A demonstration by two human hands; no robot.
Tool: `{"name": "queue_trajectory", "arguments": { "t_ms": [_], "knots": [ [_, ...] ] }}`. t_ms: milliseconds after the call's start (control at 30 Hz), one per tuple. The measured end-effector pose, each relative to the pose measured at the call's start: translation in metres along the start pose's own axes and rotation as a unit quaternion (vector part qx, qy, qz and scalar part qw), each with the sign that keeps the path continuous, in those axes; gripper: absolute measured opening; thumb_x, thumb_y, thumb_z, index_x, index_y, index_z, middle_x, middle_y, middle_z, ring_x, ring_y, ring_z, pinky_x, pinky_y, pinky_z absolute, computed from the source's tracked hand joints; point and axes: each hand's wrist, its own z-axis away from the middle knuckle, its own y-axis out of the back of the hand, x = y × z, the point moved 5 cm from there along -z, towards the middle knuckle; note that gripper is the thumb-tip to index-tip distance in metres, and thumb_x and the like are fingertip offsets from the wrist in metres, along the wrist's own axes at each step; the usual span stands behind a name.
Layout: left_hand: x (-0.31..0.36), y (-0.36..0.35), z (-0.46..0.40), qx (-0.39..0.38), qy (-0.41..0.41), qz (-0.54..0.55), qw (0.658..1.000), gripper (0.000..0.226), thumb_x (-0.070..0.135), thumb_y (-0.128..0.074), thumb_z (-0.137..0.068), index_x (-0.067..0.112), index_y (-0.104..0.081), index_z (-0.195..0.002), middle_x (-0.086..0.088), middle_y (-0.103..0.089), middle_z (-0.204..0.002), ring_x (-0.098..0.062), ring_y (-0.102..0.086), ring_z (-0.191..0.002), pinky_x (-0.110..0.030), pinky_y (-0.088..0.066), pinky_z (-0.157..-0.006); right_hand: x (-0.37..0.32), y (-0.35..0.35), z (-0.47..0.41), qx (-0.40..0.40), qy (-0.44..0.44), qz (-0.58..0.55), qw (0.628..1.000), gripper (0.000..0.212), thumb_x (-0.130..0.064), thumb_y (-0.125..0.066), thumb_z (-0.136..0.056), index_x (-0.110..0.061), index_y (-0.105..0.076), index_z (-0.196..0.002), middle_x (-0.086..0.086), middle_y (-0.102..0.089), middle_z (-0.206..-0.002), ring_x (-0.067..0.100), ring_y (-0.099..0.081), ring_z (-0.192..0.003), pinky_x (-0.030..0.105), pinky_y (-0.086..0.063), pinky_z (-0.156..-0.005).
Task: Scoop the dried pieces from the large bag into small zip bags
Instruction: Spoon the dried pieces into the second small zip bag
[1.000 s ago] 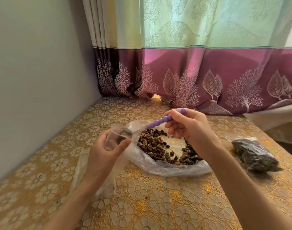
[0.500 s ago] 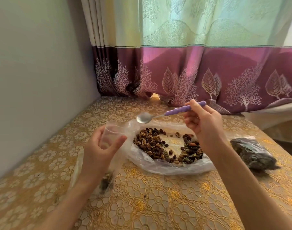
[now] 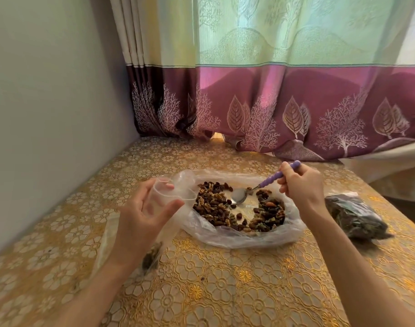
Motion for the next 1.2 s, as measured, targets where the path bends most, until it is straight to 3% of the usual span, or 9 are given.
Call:
{"name": "queue_trajectory", "arguments": {
  "t_ms": [100,200,333,533,733,867,1000,1100,1200],
  "knots": [
    [0.000,0.000,0.000,0.002,0.006,0.002,1.000,0.057,0.070,-0.064,-0.062,0.029,-0.058,-0.101,0.008,-0.066,-0.102,-0.045,-0.057,-0.069,-0.059,-0.050,-0.055,0.010,-0.005,0.000,-0.033,-0.066,-0.040,0.996,0.027,-0.014,-0.049,-0.097,-0.003,-0.062,-0.075,0.009,-0.062,-0.064,0.009,-0.048,-0.047,0.015,-0.036,-0.040],
    [0.002,0.001,0.000,0.007,0.010,-0.001,1.000,0.057,0.071,-0.064,-0.062,0.030,-0.058,-0.101,0.009,-0.067,-0.101,-0.043,-0.059,-0.070,-0.058,-0.051,-0.056,0.017,-0.017,0.007,-0.077,-0.119,-0.077,0.987,0.028,-0.014,-0.049,-0.097,0.000,-0.063,-0.077,0.008,-0.065,-0.061,0.008,-0.050,-0.046,0.014,-0.039,-0.038],
    [0.001,0.001,-0.001,0.008,0.020,0.004,1.000,0.058,0.072,-0.064,-0.061,0.030,-0.059,-0.101,0.008,-0.067,-0.101,-0.045,-0.058,-0.070,-0.060,-0.050,-0.055,0.017,-0.027,0.014,-0.109,-0.146,-0.095,0.979,0.036,-0.011,-0.049,-0.096,-0.005,-0.064,-0.064,0.001,-0.065,-0.050,0.008,-0.057,-0.046,0.016,-0.044,-0.044],
    [0.000,0.001,-0.001,0.007,0.037,0.028,0.999,0.058,0.072,-0.066,-0.058,0.032,-0.059,-0.099,0.004,-0.068,-0.100,-0.051,-0.057,-0.070,-0.061,-0.049,-0.050,0.019,-0.026,0.014,-0.105,-0.174,-0.116,0.972,0.026,-0.004,-0.046,-0.095,-0.001,-0.060,-0.073,0.003,-0.066,-0.051,0.009,-0.056,-0.046,0.015,-0.043,-0.042],
    [0.003,-0.001,0.000,-0.003,0.035,0.029,0.999,0.060,0.072,-0.066,-0.057,0.032,-0.059,-0.101,0.000,-0.067,-0.101,-0.039,-0.063,-0.075,-0.057,-0.053,-0.058,0.017,-0.014,0.007,-0.045,-0.145,-0.094,0.984,0.033,-0.011,-0.049,-0.095,0.000,-0.062,-0.066,0.003,-0.062,-0.047,0.014,-0.052,-0.047,0.021,-0.044,-0.043],
    [0.004,-0.003,0.001,-0.017,0.033,0.020,0.999,0.067,0.075,-0.065,-0.055,0.029,-0.057,-0.104,0.001,-0.067,-0.100,-0.042,-0.061,-0.075,-0.058,-0.052,-0.060,0.014,-0.010,0.005,-0.017,-0.131,-0.108,0.985,0.031,-0.013,-0.051,-0.095,-0.001,-0.062,-0.069,0.008,-0.062,-0.057,0.017,-0.054,-0.052,0.026,-0.044,-0.050],
    [0.002,-0.005,0.002,-0.022,0.043,0.011,0.999,0.070,0.078,-0.062,-0.053,0.030,-0.055,-0.104,0.003,-0.067,-0.099,-0.012,-0.066,-0.083,-0.037,-0.056,-0.072,0.004,-0.013,0.006,-0.033,-0.129,-0.171,0.976,0.031,-0.012,-0.051,-0.096,-0.002,-0.061,-0.068,0.002,-0.061,-0.049,0.012,-0.052,-0.048,0.021,-0.038,-0.045],
    [0.000,-0.005,0.002,-0.021,0.052,0.008,0.998,0.059,0.072,-0.064,-0.058,0.033,-0.055,-0.102,0.005,-0.067,-0.098,-0.009,-0.066,-0.084,-0.034,-0.055,-0.070,-0.010,-0.017,0.007,-0.060,-0.120,-0.223,0.966,0.030,-0.014,-0.051,-0.096,-0.002,-0.061,-0.070,0.003,-0.061,-0.051,0.011,-0.052,-0.048,0.023,-0.039,-0.050],
    [-0.001,-0.004,0.002,-0.010,0.057,0.012,0.998,0.039,0.055,-0.066,-0.064,0.038,-0.056,-0.097,0.006,-0.068,-0.096,-0.007,-0.066,-0.081,-0.026,-0.055,-0.062,-0.027,-0.022,0.012,-0.094,-0.100,-0.271,0.953,0.031,-0.016,-0.052,-0.096,-0.001,-0.062,-0.070,0.003,-0.060,-0.053,0.009,-0.051,-0.046,0.017,-0.040,-0.045]
  ]
}}
